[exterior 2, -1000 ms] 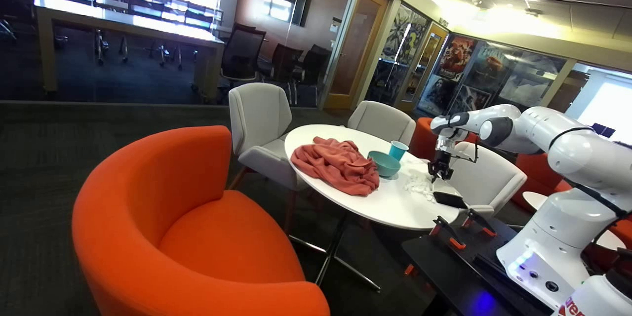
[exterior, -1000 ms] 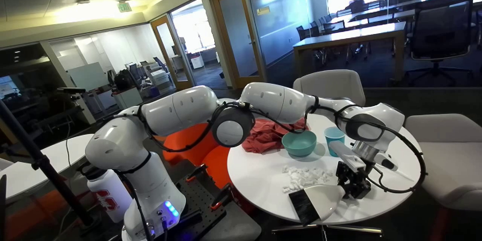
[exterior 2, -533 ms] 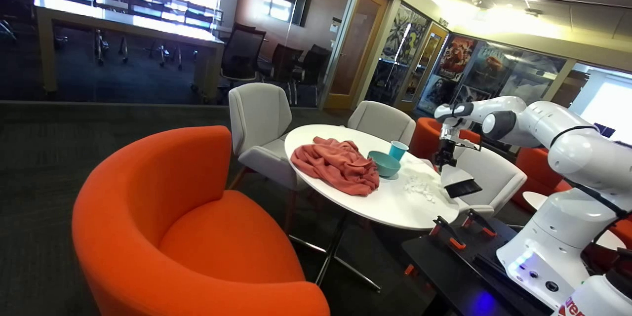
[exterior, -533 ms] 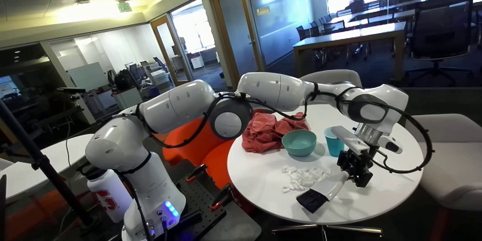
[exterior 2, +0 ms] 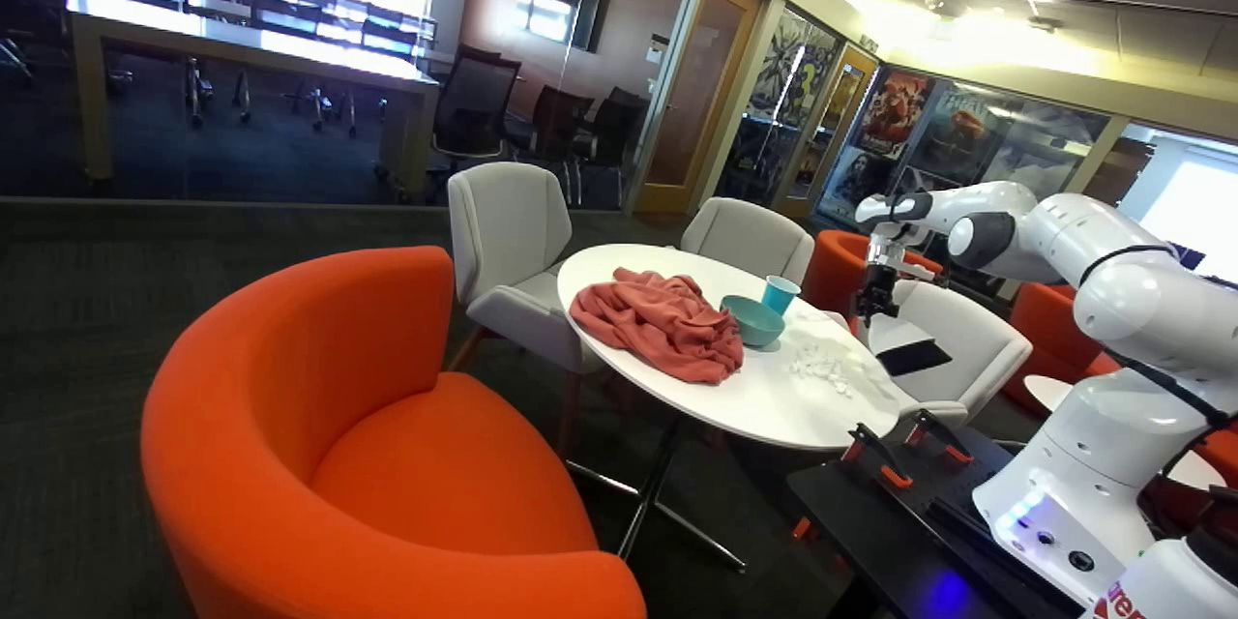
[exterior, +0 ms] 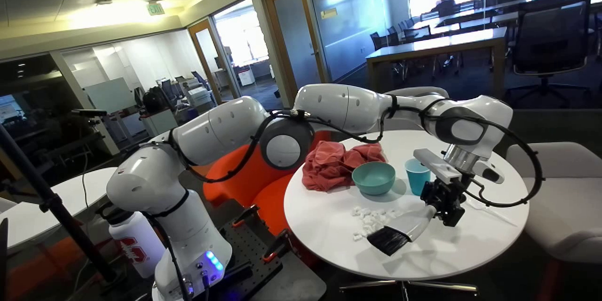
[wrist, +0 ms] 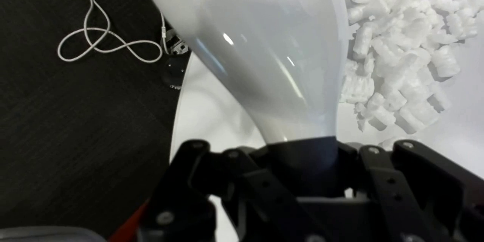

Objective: Use the brush to sweep the white objects on the table

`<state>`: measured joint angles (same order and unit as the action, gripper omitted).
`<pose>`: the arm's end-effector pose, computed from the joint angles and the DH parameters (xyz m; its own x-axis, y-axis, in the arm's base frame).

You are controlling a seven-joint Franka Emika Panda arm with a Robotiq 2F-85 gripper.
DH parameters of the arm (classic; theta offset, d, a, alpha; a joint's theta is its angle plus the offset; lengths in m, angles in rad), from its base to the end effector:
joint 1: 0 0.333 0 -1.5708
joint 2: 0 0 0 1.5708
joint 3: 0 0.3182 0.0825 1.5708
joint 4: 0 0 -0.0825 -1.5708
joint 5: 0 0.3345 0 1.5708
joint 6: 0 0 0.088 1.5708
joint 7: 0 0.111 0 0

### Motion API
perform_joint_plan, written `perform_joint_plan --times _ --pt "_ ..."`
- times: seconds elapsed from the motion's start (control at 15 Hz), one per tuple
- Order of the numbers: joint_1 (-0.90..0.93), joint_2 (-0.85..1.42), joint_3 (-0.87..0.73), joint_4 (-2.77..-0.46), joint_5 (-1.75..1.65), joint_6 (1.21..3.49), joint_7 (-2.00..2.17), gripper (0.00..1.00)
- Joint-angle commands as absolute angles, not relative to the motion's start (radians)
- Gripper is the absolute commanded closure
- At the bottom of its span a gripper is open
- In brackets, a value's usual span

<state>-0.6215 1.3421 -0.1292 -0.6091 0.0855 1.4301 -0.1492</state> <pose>0.5415 -0.4301 0.1390 0.7466 -0.4447 -0.4947 -0.5249 -0.8507 -0.0275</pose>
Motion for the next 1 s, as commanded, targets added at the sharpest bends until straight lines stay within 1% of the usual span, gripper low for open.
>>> perform_joint_plan --times 0.0,0.4,0.93 --pt "-0.629 1.333 -0.117 -0.617 0.113 1.453 -0.115 1.0" --pt "-0.669 1.338 -0.061 -0.64 0.223 1.521 -0.118 1.0" --pt "-0.734 1.316 0.019 -0.717 0.402 1.54 -0.11 1.0"
